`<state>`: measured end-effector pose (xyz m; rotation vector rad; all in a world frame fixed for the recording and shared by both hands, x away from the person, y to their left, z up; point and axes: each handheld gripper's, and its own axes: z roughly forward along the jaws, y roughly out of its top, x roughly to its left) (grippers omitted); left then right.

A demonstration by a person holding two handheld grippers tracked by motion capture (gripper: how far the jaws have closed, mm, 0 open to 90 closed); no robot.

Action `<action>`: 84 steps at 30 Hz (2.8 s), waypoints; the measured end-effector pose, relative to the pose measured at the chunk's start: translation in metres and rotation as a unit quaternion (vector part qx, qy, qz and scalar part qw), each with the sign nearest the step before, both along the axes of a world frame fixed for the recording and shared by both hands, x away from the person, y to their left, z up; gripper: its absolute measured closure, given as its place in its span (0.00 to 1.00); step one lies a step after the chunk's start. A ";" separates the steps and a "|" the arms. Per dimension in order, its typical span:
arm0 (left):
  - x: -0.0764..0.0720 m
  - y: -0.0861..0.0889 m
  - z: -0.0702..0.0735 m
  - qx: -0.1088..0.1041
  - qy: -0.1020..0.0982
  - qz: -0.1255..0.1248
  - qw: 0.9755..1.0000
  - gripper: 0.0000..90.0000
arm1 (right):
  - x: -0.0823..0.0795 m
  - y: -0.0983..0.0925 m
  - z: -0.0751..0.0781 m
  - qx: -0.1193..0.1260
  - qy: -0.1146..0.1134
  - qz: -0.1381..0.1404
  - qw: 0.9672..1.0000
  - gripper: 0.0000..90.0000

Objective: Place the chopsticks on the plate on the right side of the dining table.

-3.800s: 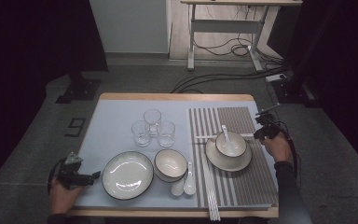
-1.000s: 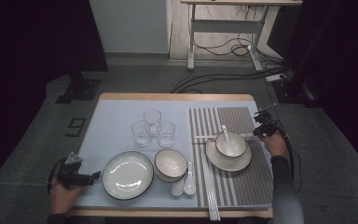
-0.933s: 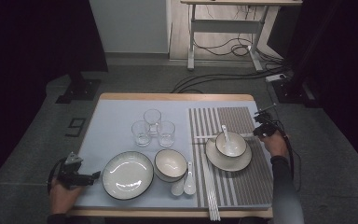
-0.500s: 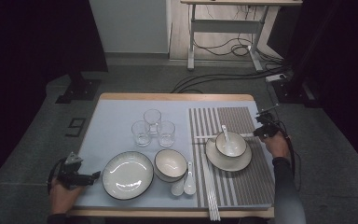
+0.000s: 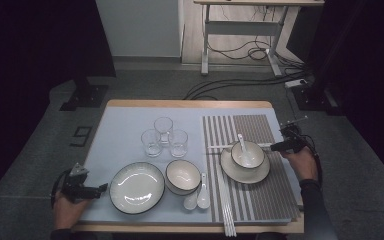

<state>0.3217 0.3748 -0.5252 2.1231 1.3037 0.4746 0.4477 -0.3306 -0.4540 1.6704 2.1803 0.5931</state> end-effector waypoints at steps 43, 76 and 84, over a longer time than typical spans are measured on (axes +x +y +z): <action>0.000 0.000 0.000 0.000 0.000 0.000 1.000 0.01 | -0.127 0.040 -0.014 0.007 -0.081 0.099 0.992 0.00; -0.001 0.000 0.000 0.002 0.000 -0.001 1.000 0.01 | -0.147 0.048 -0.083 0.050 -0.121 0.072 0.989 0.00; -0.001 0.000 0.000 0.002 0.000 -0.001 1.000 0.01 | -0.150 0.046 -0.086 0.058 -0.139 0.076 0.986 0.00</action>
